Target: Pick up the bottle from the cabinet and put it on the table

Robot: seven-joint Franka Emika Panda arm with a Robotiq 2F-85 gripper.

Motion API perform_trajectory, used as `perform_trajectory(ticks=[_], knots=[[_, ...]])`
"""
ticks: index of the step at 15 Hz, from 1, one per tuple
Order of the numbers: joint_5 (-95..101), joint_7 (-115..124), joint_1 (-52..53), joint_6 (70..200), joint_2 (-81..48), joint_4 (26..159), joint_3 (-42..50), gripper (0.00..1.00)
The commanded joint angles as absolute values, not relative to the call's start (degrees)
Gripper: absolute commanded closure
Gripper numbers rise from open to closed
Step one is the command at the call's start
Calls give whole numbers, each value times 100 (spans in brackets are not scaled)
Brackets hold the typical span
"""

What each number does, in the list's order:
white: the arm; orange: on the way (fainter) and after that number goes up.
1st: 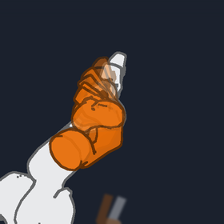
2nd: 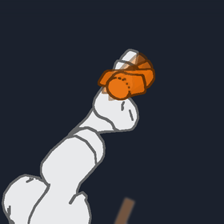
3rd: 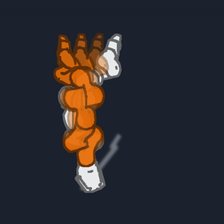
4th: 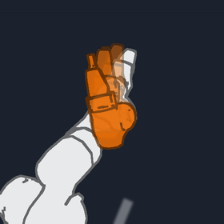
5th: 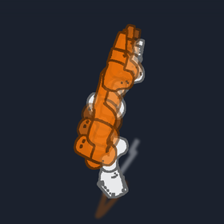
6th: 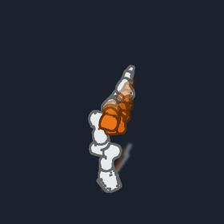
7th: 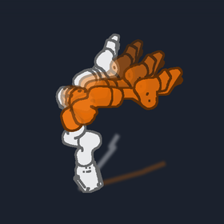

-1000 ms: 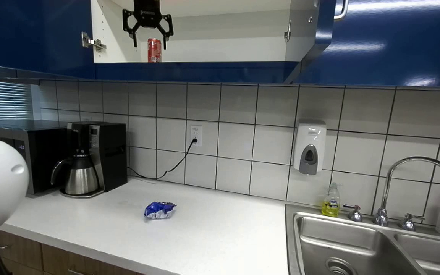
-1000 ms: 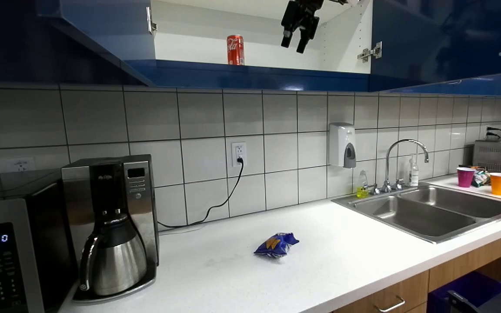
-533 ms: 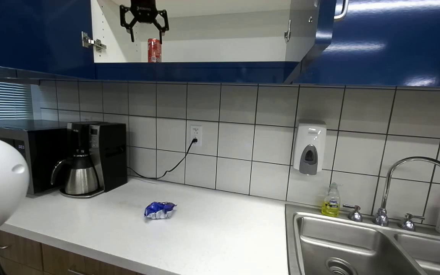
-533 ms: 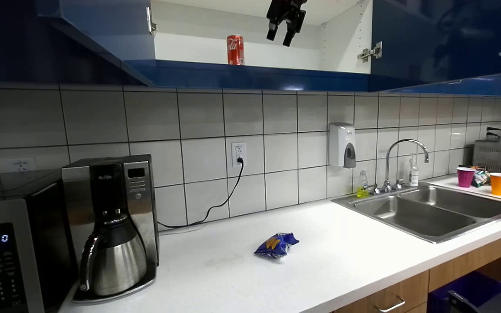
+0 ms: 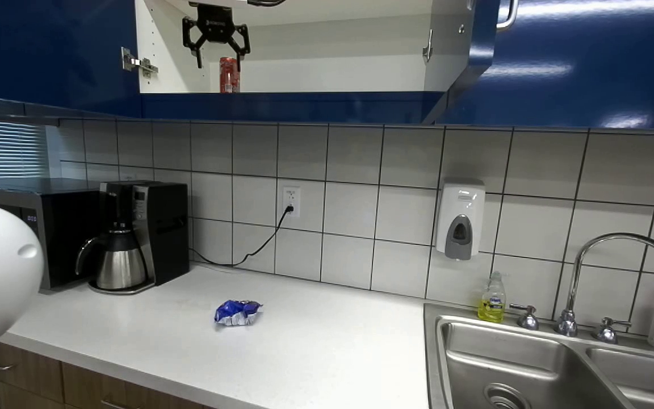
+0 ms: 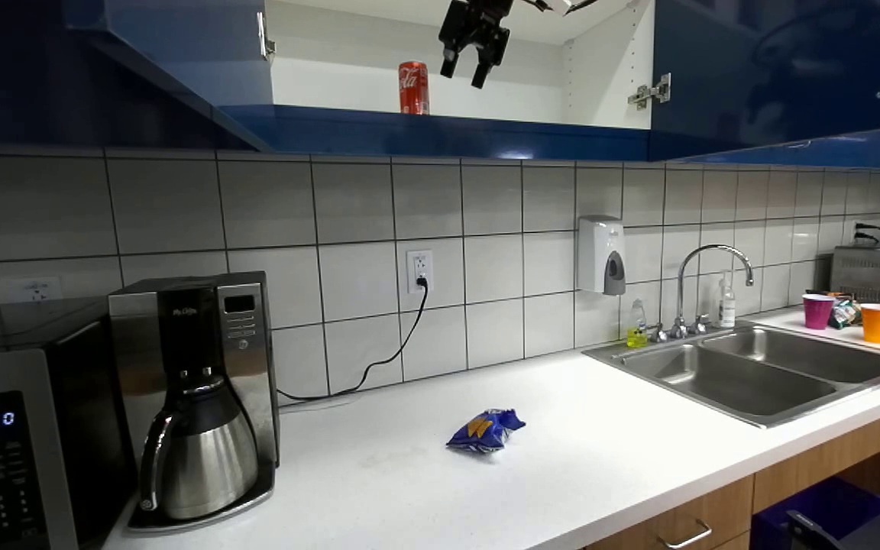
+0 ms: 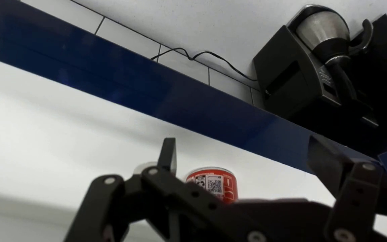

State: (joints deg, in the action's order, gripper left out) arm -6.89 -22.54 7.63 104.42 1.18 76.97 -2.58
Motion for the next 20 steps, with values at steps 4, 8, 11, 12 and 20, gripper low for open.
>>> perform_trajectory(ticks=[4,8,11,12,20], knots=[[-566,-1844,886,10369,-658,6756,-317,0],[-517,-1707,995,10387,-940,6405,-306,0],[-430,-1595,1077,10406,-1139,6152,-289,0],[-395,-1564,1099,10408,-1207,6063,-281,0],[-192,-1346,1159,10280,-1716,5300,-250,0]])
